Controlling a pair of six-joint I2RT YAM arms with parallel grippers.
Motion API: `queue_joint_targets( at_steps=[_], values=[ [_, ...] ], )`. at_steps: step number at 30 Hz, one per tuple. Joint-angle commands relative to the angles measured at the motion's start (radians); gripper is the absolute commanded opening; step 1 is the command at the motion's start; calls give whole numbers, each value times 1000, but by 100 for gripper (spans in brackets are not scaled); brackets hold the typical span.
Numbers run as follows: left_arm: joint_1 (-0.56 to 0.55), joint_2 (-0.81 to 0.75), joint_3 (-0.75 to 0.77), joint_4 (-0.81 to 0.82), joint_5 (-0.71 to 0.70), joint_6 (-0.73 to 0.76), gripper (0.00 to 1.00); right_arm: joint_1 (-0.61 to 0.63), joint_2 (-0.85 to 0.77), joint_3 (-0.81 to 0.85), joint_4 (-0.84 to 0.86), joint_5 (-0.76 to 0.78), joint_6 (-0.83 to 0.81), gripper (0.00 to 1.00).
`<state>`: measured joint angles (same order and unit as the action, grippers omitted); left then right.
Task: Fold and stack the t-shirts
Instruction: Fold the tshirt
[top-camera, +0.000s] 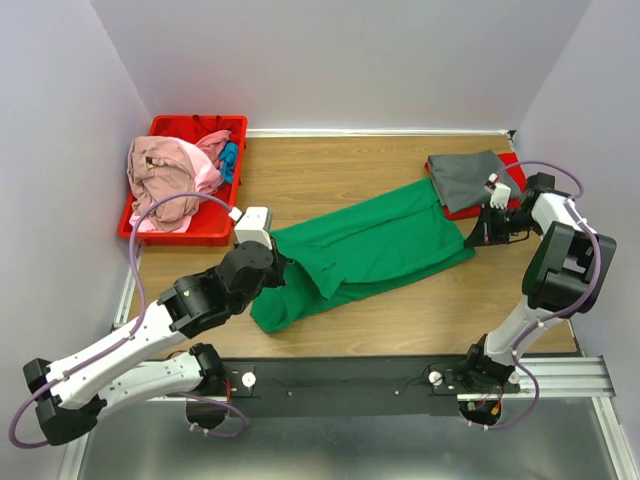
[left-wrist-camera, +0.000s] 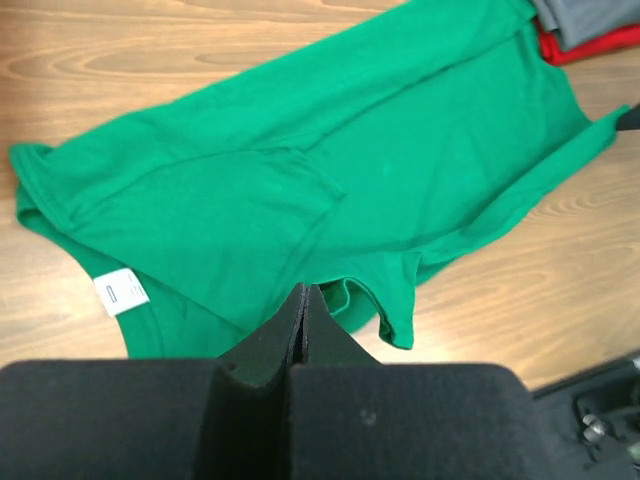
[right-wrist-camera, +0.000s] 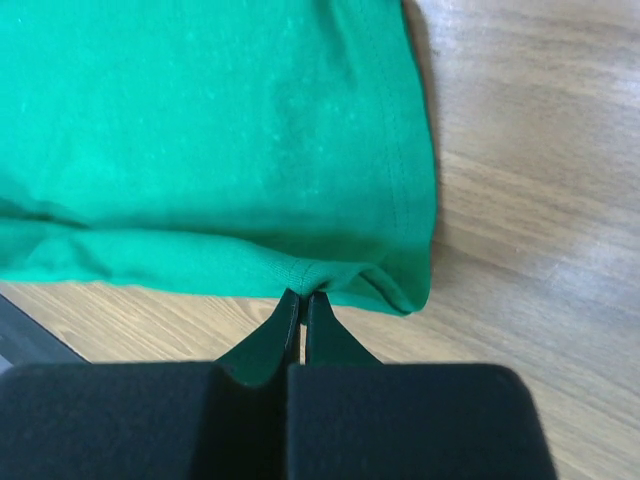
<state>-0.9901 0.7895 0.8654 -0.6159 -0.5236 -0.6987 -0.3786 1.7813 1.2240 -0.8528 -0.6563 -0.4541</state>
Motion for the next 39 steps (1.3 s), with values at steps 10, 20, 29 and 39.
queue_joint_targets(
  at_steps=[10, 20, 29, 39],
  values=[
    [198, 66, -68, 238, 174, 177, 0, 7, 59, 57, 57, -58, 45, 1],
    [291, 88, -100, 271, 206, 211, 0, 12, 107, 81, 93, -98, 74, 1],
    [323, 102, -118, 289, 221, 226, 0, 37, 125, 108, 104, -103, 92, 1],
    [360, 125, -103, 303, 220, 257, 0, 63, 150, 155, 120, -97, 121, 1]
  ],
)
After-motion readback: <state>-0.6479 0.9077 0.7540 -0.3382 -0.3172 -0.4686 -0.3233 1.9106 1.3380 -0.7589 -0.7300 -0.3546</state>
